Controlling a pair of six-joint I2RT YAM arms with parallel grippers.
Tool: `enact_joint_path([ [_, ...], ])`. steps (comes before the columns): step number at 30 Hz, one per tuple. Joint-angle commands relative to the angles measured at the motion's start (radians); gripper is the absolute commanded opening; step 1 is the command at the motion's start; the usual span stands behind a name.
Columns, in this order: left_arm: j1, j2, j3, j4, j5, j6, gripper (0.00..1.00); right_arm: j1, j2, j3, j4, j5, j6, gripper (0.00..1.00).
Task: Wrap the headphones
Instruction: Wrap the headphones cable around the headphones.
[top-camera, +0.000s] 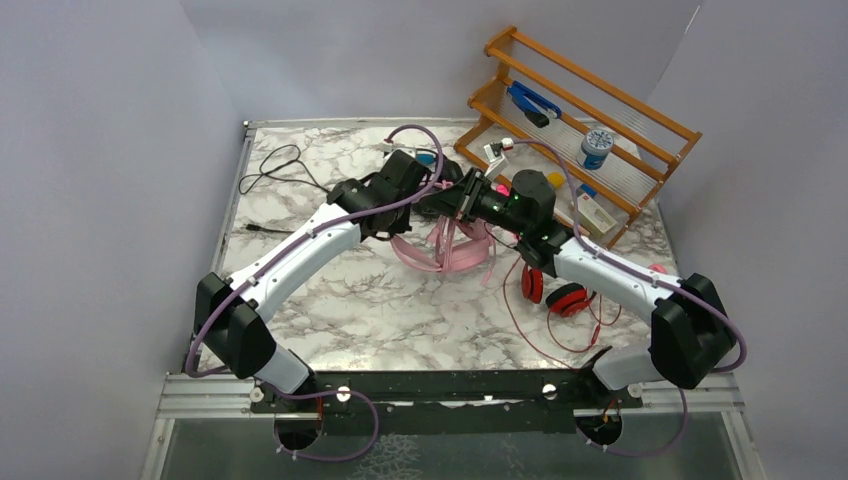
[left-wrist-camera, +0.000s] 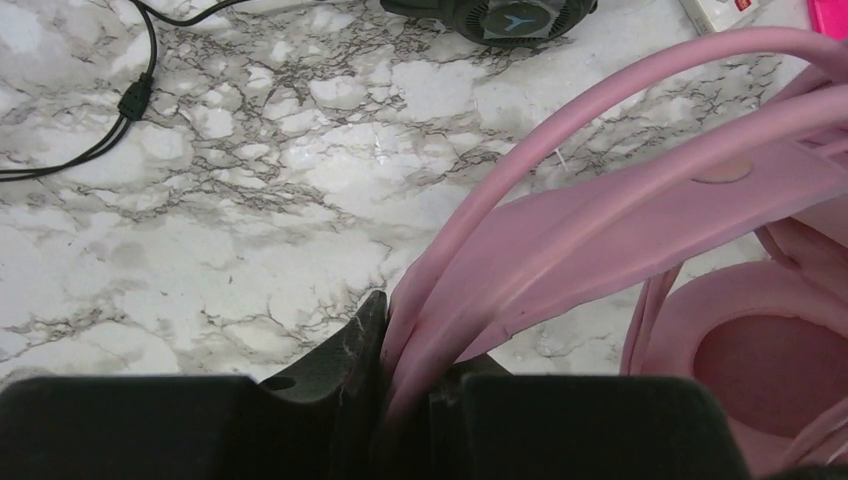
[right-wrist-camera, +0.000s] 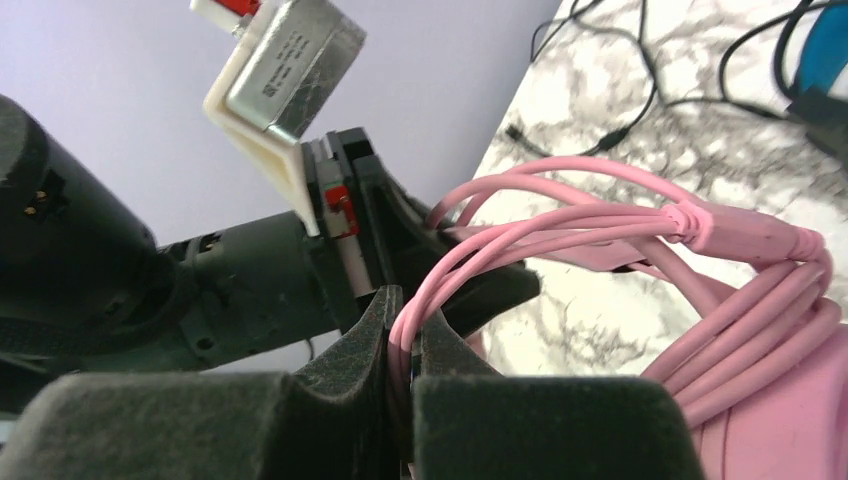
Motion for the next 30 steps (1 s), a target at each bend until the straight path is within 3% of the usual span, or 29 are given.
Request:
enact_joint_path([
  [1,-0.006,-0.010,0.072,0.016,0.074,-0.076,0.00,0.035,-0.025,-0.039,0.146,0.198,-0.080,0.00],
  [5,-0.009,-0.011,0.092,0.016,0.117,-0.088,0.00,0.075,-0.027,-0.068,0.166,0.310,-0.198,0.00],
  [17,-0.009,-0.042,0.115,-0.014,0.149,-0.070,0.00,0.086,-0.026,-0.099,0.084,0.278,-0.705,0.00],
  [26,0.010,-0.083,0.102,-0.007,0.108,-0.102,0.00,0.087,-0.052,-0.031,-0.164,0.280,-0.813,0.03],
  [30,0.035,-0.096,0.083,0.033,0.201,-0.110,0.00,0.093,-0.046,-0.073,-0.106,0.260,-0.911,0.05],
])
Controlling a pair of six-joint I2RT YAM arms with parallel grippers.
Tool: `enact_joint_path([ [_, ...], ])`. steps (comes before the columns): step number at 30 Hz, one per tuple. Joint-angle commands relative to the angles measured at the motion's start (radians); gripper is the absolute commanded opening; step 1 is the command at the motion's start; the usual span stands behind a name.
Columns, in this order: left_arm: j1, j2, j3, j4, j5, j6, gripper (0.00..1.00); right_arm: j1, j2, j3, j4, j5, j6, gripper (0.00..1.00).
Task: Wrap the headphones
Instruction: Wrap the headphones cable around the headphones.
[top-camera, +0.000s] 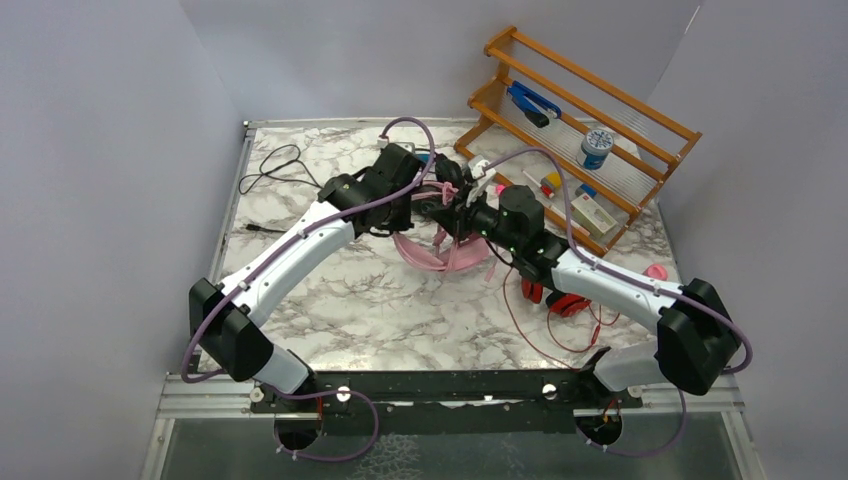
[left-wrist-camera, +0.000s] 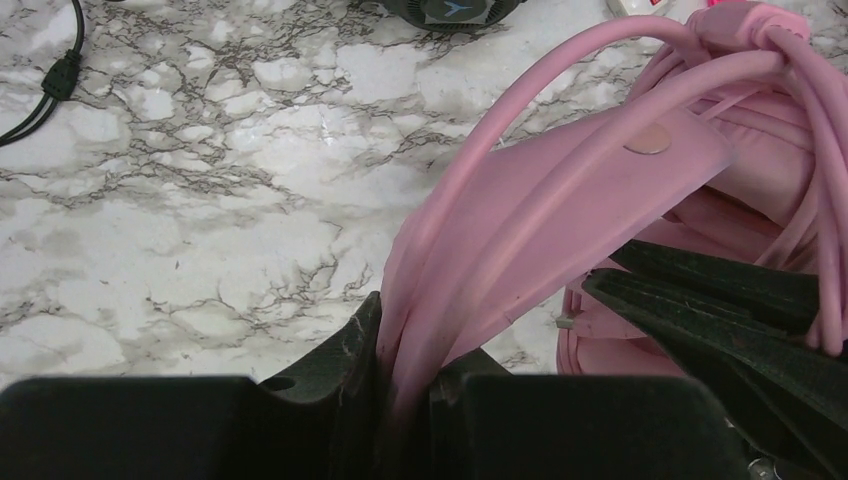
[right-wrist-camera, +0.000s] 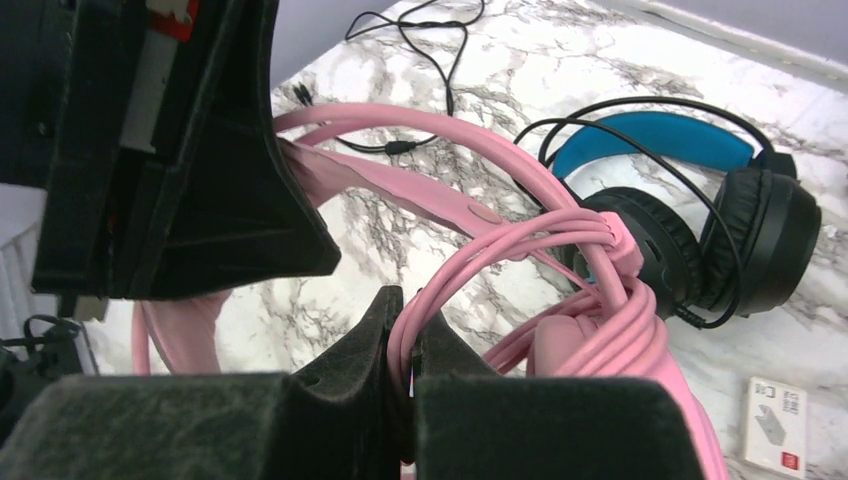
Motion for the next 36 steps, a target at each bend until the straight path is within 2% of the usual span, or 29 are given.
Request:
enact_joint_path([
  [1,0.031,-0.084,0.021,0.089,0.104,-0.044,0.00,0.007,-0.001,-0.013,-0.035,-0.007,-0.168,0.06],
  [3,0.034,-0.087,0.020,0.089,0.121,-0.028,0.00,0.007,0.023,0.013,-0.064,-0.003,-0.221,0.01],
  [6,0.042,-0.098,0.013,0.090,0.113,0.005,0.00,0.006,0.009,0.039,-0.118,0.010,-0.211,0.00],
  [14,0.046,-0.116,-0.005,0.120,0.038,0.215,0.00,0.003,0.043,0.118,-0.255,-0.157,-0.234,0.00],
  [18,0.046,-0.129,-0.008,0.132,0.012,0.289,0.00,-0.002,0.051,0.117,-0.247,-0.235,-0.206,0.00],
  [26,0.046,-0.150,-0.012,0.179,0.124,0.269,0.00,-0.003,0.121,0.175,-0.268,-0.283,-0.206,0.00],
  [30,0.047,-0.143,-0.013,0.186,0.144,0.217,0.00,-0.003,0.117,0.153,-0.233,-0.266,-0.126,0.00],
  [33,0.046,-0.140,-0.033,0.191,0.113,0.258,0.00,-0.003,0.092,0.115,-0.172,-0.359,-0.098,0.00],
  [36,0.047,-0.157,-0.062,0.223,0.085,0.354,0.00,-0.003,0.108,0.124,-0.220,-0.468,-0.158,0.00],
])
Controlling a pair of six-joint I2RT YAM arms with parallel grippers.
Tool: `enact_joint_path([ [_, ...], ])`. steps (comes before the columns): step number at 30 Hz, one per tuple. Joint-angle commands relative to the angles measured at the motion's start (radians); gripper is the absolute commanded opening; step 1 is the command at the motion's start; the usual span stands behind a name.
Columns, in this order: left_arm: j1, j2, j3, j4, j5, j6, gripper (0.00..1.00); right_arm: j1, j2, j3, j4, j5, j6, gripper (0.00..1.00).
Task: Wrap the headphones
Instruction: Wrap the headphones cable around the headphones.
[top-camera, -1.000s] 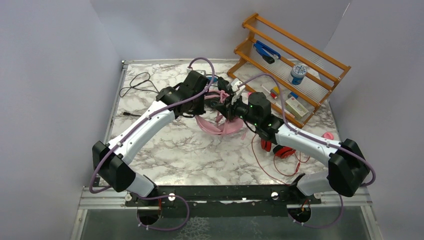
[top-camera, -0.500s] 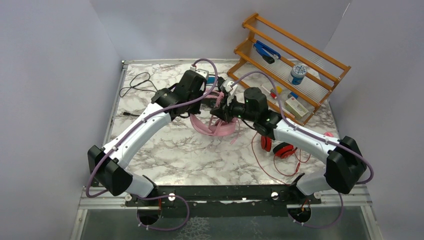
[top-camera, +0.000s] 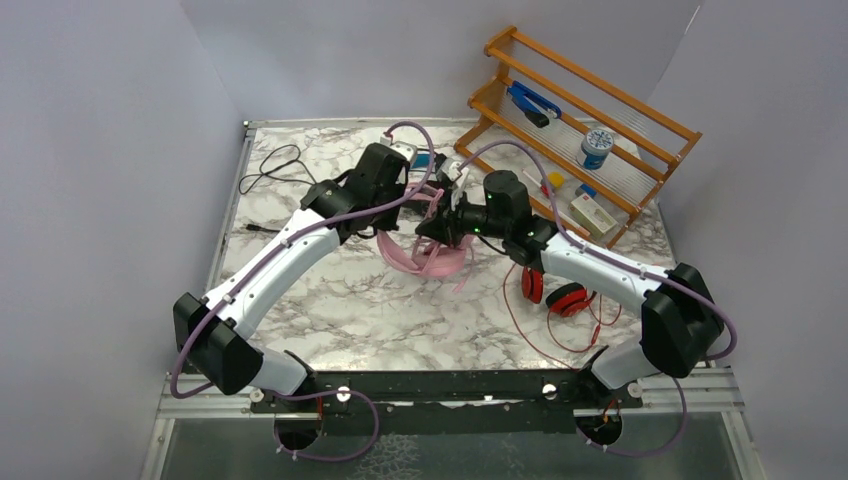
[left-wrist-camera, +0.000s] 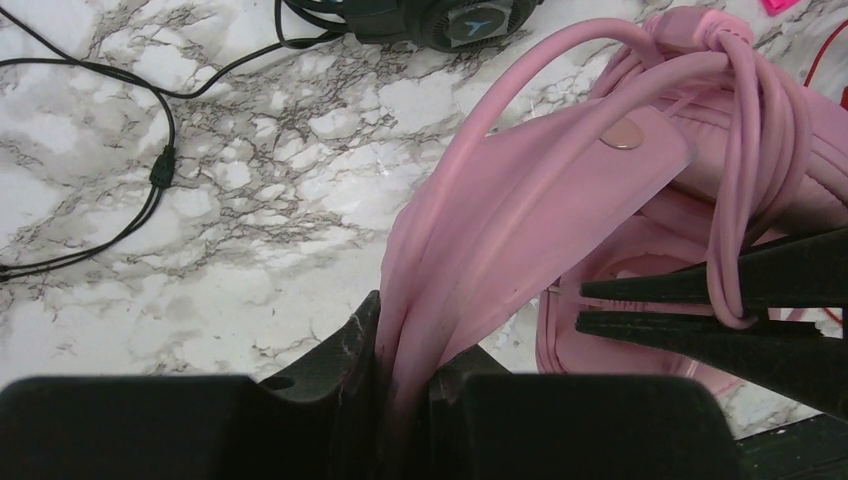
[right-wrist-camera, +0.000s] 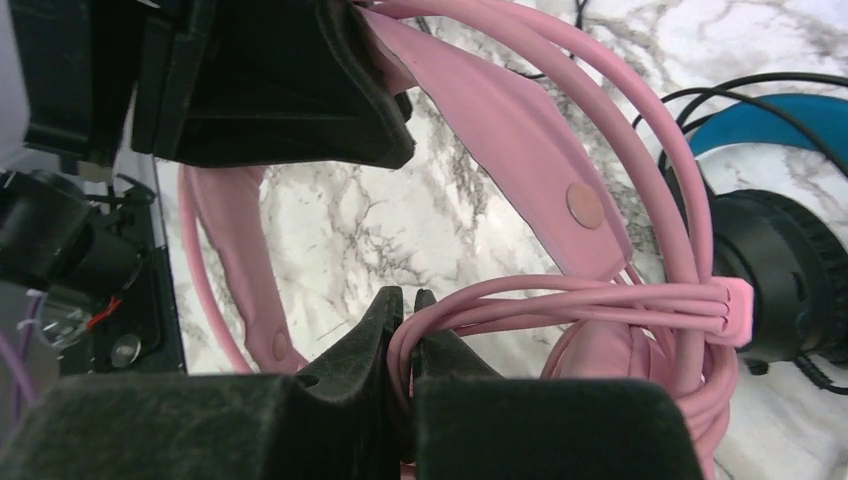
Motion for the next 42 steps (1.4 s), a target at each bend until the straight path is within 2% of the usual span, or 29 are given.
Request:
enact_joint_path([
  [1,-0.002,-0.083,-0.017,0.169,0.019,0.100,0.00,0.004,0.018,-0.006,-0.071,-0.189,-0.045,0.00],
  [4,-0.002,-0.104,-0.029,0.198,0.022,0.192,0.00,0.003,0.038,0.007,-0.144,-0.253,-0.104,0.00],
  [7,-0.001,-0.132,-0.052,0.239,0.044,0.254,0.00,-0.005,0.013,-0.040,-0.055,-0.320,-0.061,0.00],
  [19,-0.002,-0.174,-0.076,0.272,0.105,0.268,0.00,-0.004,0.062,0.021,-0.095,-0.246,-0.030,0.00],
  [21,-0.002,-0.171,-0.065,0.266,0.081,0.226,0.00,-0.005,0.060,0.041,-0.132,-0.171,-0.023,0.03],
  [23,-0.001,-0.152,-0.032,0.232,0.033,0.096,0.00,-0.004,0.053,0.053,-0.148,-0.040,0.045,0.08],
  [27,-0.001,-0.122,-0.034,0.231,0.099,-0.141,0.00,0.005,0.067,0.134,-0.277,0.138,0.238,0.10],
  [32,-0.001,-0.116,-0.066,0.263,0.059,-0.247,0.00,0.012,0.089,0.151,-0.348,0.341,0.326,0.11],
  [35,-0.001,-0.123,-0.062,0.274,0.054,-0.254,0.00,0.012,0.126,0.213,-0.422,0.352,0.332,0.15],
  [42,0.004,-0.128,-0.086,0.277,0.028,-0.269,0.00,0.013,0.125,0.317,-0.602,0.307,0.343,0.38],
])
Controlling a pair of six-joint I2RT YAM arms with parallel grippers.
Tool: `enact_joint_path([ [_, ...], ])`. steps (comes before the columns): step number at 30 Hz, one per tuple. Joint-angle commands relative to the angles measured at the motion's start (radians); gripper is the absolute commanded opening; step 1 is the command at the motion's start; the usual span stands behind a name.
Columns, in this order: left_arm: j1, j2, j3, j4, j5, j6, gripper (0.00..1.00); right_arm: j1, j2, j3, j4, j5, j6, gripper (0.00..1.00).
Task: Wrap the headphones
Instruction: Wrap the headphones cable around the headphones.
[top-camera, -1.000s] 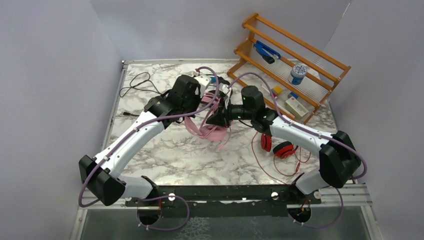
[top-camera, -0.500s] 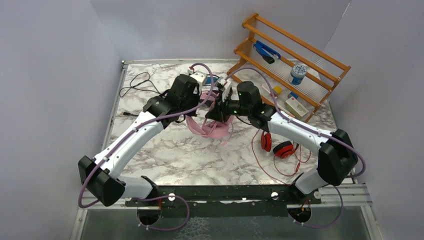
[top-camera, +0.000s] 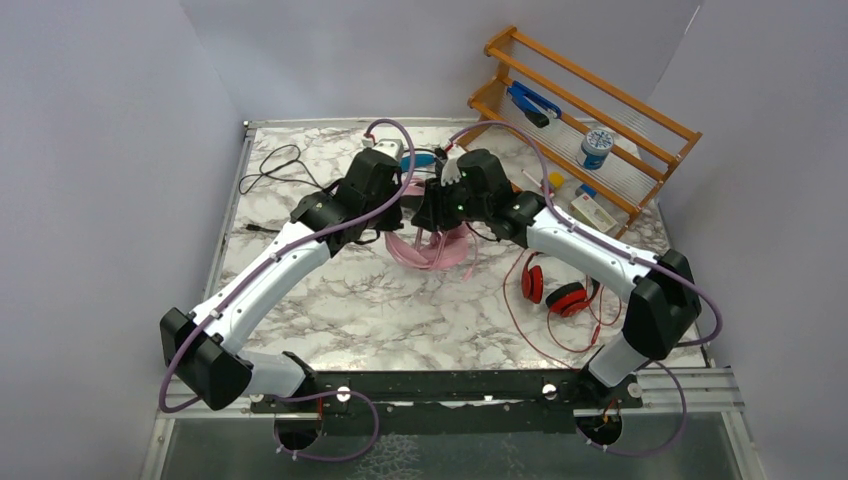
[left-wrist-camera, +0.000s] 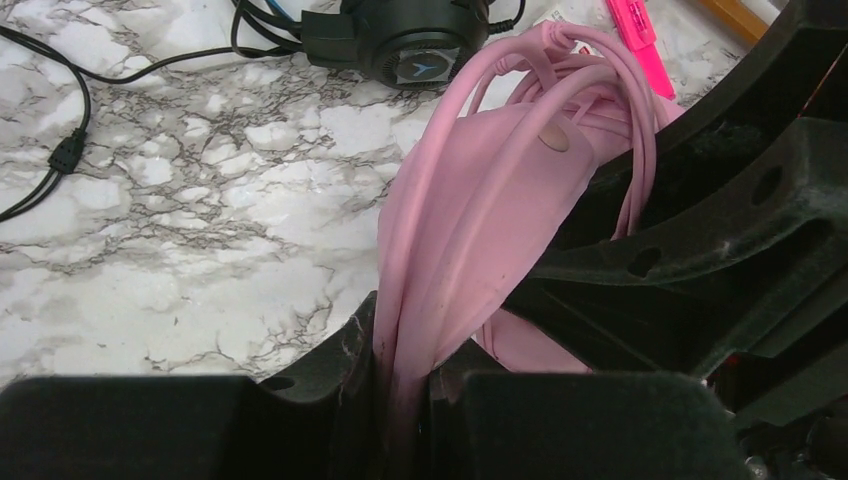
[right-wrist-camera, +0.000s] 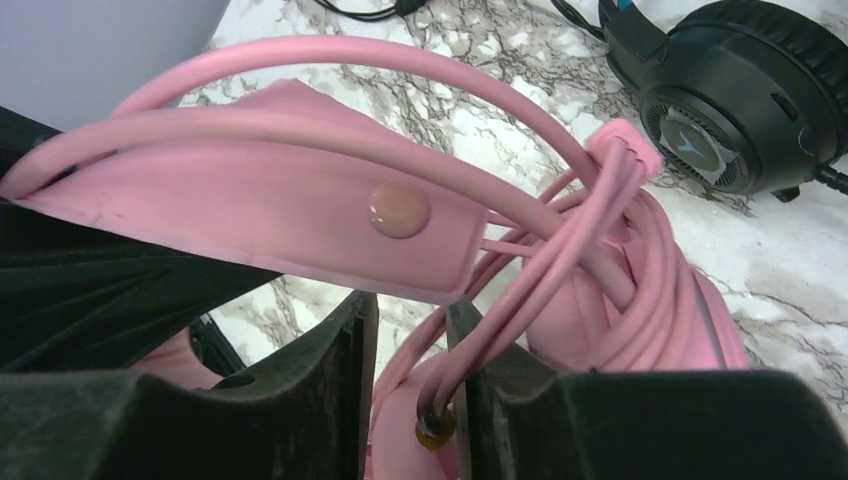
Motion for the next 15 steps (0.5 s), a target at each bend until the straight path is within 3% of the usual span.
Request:
enact_joint_path([
  [1,0.007,-0.043,0.001,0.158,-0.003,-0.082,0.00,-0.001,-0.015,0.038,-0.223,0.048,0.008,0.41],
  [11,0.084,-0.090,-0.119,0.175,0.061,-0.094,0.00,-0.001,-0.135,0.048,-0.290,-0.076,-0.013,0.76],
  [15,0.134,-0.140,-0.185,0.182,0.093,-0.099,0.00,-0.001,-0.128,0.087,-0.323,-0.088,-0.047,0.80],
])
